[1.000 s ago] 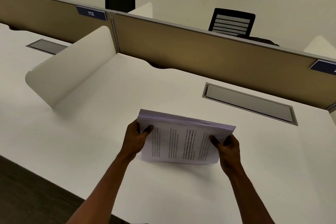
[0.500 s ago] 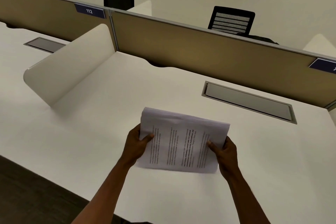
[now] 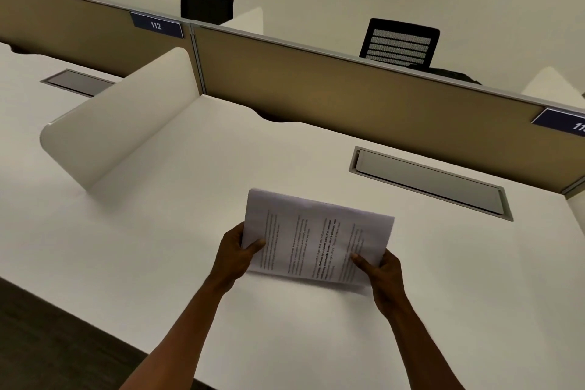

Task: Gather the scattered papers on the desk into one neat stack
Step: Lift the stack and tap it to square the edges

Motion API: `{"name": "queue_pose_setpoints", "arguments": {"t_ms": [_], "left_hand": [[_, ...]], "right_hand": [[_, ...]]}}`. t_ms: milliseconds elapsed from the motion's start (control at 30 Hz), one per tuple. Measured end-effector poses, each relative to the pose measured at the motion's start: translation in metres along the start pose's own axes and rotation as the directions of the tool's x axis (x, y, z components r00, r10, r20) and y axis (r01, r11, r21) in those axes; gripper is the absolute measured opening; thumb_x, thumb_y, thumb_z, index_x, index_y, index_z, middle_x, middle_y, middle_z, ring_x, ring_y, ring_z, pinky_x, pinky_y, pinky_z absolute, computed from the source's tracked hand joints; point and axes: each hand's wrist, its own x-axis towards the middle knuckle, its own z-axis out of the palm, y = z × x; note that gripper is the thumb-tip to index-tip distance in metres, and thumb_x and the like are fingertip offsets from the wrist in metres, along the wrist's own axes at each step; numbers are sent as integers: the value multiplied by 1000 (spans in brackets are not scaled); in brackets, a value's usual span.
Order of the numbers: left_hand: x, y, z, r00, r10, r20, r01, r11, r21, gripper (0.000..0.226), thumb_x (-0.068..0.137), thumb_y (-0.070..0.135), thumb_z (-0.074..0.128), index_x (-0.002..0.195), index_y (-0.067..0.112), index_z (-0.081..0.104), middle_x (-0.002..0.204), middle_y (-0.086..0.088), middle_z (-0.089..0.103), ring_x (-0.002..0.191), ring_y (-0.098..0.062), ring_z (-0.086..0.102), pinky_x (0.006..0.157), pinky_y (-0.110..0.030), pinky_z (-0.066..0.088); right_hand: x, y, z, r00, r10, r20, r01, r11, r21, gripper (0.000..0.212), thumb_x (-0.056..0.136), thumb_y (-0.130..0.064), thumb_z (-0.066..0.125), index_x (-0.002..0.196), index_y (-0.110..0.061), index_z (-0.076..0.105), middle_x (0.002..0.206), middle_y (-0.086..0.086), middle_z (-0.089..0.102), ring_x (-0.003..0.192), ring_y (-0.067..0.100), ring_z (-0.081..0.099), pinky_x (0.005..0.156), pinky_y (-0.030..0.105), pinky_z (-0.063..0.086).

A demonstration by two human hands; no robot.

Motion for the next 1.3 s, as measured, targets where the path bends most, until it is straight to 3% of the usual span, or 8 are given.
{"name": "queue_pose_setpoints", "arguments": {"t_ms": [500, 767, 867, 967, 1033, 1100, 1200, 1300], "left_hand": [[4, -1, 0, 998, -24, -60, 21, 998, -57, 32, 89, 7, 71, 106, 33, 68, 102, 11, 76, 96, -8, 72, 73, -20, 60], [-3, -5, 1, 999, -30, -19, 29, 998, -50, 29, 92, 13, 67, 113, 31, 66, 107, 3, 75, 104, -28, 71, 71, -27, 61], [0, 17, 1, 993, 6, -117, -1, 999, 43, 59, 85, 17, 76, 136, 31, 50, 128, 4, 63, 117, -22, 63, 87, -30, 57], [7, 58, -4, 931, 264, -254, -156, 913, 377, 103, 77, 31, 84, 157, 28, 20, 158, -1, 33, 143, -18, 36, 112, -34, 36], [13, 94, -6, 882, 461, -92, -333, 750, 571, 104, 75, 48, 81, 157, 29, 20, 163, 6, 27, 151, -13, 22, 117, -26, 22], [20, 127, 0, 879, 455, 143, -436, 647, 625, 102, 72, 61, 75, 155, 38, 22, 161, 15, 29, 150, -6, 19, 114, -18, 17], [29, 154, 14, 901, 257, 349, -424, 691, 585, 91, 73, 51, 80, 150, 44, 32, 140, 14, 55, 126, -8, 52, 102, -21, 40], [35, 152, 23, 936, 142, 321, -307, 777, 550, 42, 81, 31, 78, 122, 29, 68, 110, 4, 73, 95, -18, 69, 80, -29, 54]], "right_hand": [[4, 1, 0, 1000, 11, 4, -11, 1000, 7, 33, 75, -8, 80, 104, -22, 71, 102, 1, 77, 92, 23, 73, 67, 27, 60], [4, -2, 3, 999, -34, -15, 31, 988, -149, 38, 81, -9, 78, 115, -18, 64, 112, 4, 72, 99, 28, 71, 79, 48, 62], [8, -31, 2, 995, -103, 3, 102, 976, -192, 37, 80, -7, 78, 109, -28, 67, 103, -5, 75, 90, 17, 74, 69, 30, 63], [10, -68, 6, 974, -208, 88, 226, 922, -314, 32, 81, -13, 76, 102, -36, 68, 96, -9, 76, 86, 12, 73, 70, 30, 62], [10, -93, 10, 951, -261, 163, 306, 855, -419, 24, 78, -24, 71, 101, -33, 68, 95, -5, 75, 85, 15, 71, 71, 34, 60], [11, -116, 16, 926, -309, 217, 378, 780, -499, 21, 77, -25, 69, 98, -26, 70, 91, -7, 74, 82, 11, 70, 70, 28, 58], [11, -147, 29, 844, -428, 324, 536, 641, -550, 19, 78, -12, 74, 93, -23, 69, 82, -10, 72, 77, 4, 65, 63, 14, 48], [6, -166, 41, 764, -491, 418, 642, 523, -560, 21, 77, -23, 72, 96, -30, 67, 79, -15, 70, 74, 5, 65, 61, 17, 47]]}}
